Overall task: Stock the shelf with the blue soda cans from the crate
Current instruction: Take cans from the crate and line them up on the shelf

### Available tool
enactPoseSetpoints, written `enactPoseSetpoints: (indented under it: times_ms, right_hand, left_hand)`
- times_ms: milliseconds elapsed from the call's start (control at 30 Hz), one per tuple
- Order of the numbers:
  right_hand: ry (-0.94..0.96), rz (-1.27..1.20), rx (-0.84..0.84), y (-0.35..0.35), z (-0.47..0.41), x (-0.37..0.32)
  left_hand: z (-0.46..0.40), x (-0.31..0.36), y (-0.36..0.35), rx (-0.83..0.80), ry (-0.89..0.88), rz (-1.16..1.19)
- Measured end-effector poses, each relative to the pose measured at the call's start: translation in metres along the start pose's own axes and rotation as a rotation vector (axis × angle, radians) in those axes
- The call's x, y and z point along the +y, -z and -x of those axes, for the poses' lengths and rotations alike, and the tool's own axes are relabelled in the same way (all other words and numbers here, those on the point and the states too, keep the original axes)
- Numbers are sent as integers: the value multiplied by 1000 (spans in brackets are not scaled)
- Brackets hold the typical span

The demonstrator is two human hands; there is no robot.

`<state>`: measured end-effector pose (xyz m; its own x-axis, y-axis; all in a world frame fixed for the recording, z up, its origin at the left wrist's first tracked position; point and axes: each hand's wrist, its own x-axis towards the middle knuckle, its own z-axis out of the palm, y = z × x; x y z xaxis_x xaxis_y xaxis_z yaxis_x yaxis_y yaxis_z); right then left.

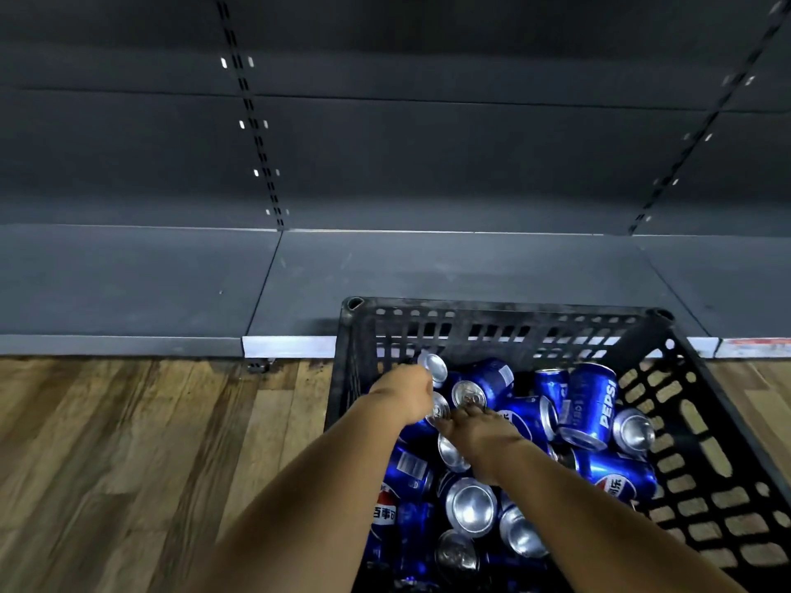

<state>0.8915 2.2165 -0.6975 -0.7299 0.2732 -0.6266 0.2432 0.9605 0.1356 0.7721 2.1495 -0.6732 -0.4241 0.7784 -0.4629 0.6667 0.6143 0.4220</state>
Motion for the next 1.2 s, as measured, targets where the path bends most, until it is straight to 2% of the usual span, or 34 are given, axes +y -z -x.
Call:
enactPoseSetpoints:
  times_ms: [167, 533, 767, 1067, 1200]
  right_hand:
    - [37, -58, 11, 1, -1, 2]
    - [-33, -59, 87, 6, 15, 10]
    - [-94, 11, 39, 15, 20, 20]
    - [-237, -248, 61, 7, 23, 33]
    - [-358, -400, 43, 1, 26, 43]
  left_hand:
    - [4, -2, -5, 26, 14, 124]
    - [6, -8, 19, 120, 48, 152]
    - [11, -15, 25, 150, 32, 179]
    - [9, -27, 8, 161, 37, 269]
    - [6, -34, -1, 154, 15, 175]
